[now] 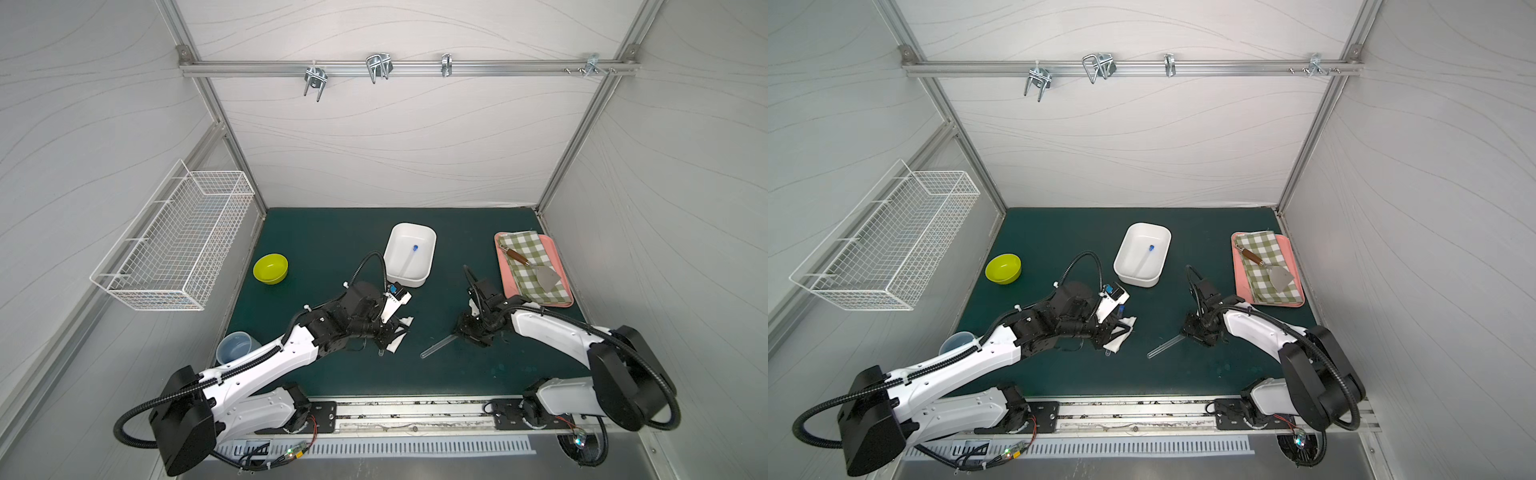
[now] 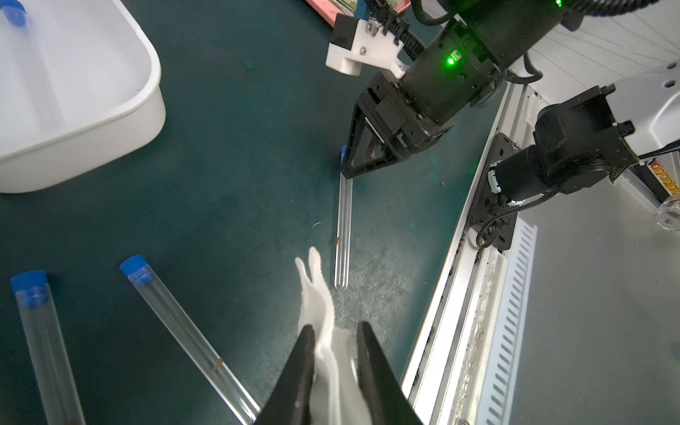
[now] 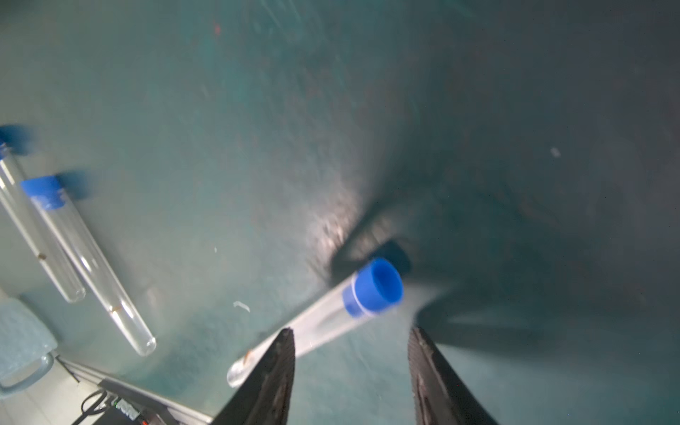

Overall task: Wipe the exteriors of test tubes
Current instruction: Pick up the test tube at the center of the board.

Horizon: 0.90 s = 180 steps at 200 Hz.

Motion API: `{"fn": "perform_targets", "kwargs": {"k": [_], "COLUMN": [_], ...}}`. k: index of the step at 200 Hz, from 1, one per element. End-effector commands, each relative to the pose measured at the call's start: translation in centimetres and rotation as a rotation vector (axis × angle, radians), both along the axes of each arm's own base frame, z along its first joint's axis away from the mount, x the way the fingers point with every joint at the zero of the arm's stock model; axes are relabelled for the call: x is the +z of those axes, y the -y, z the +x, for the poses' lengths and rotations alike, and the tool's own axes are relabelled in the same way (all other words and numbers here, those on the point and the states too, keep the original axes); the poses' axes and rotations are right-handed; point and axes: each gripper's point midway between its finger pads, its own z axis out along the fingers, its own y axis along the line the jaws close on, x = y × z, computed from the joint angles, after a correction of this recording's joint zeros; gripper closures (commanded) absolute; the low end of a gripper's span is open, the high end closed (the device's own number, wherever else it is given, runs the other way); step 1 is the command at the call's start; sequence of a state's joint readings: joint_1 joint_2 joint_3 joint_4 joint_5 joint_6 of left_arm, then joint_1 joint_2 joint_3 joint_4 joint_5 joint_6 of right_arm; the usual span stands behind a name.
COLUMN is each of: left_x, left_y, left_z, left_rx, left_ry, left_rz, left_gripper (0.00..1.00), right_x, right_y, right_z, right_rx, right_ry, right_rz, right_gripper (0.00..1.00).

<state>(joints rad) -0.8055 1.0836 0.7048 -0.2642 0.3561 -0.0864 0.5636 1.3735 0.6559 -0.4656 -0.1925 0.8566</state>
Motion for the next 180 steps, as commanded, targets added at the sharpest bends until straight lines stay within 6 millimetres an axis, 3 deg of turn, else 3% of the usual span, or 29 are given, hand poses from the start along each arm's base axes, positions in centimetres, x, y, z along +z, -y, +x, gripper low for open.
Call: {"fn": "perform_targets", "kwargs": {"k": [1, 96, 150, 180], "left_x": [1.5, 1.7, 1.6, 1.6], "left_y": [0.1, -0.2, -0.3, -0.3], "left_z": [0.2, -0.1, -0.1, 0.0], "left_rx": [0.007, 0.009, 0.003, 0.001], "left_ry": [0.03, 0.042, 0.048, 0.047], "left_rz": [-0.045, -0.052, -0.043, -0.041], "left_gripper": [0.77, 0.77, 0.77, 0.77], "right_x": [0.0, -2.1, -1.7, -2.0], "right_y": [-0.4, 0.5, 0.2, 1.2], "right_z": [1.0, 0.7, -0.1, -1.1], "right_rx": [-0.034, -0.067, -0.054, -0.055], "right_ry": [0.006, -0.089, -0.112, -0.131], "right_rz": [-0.008, -0.049, -0.023, -0.049], "right_gripper": [0.49, 0.57, 0.59, 0.59]}}
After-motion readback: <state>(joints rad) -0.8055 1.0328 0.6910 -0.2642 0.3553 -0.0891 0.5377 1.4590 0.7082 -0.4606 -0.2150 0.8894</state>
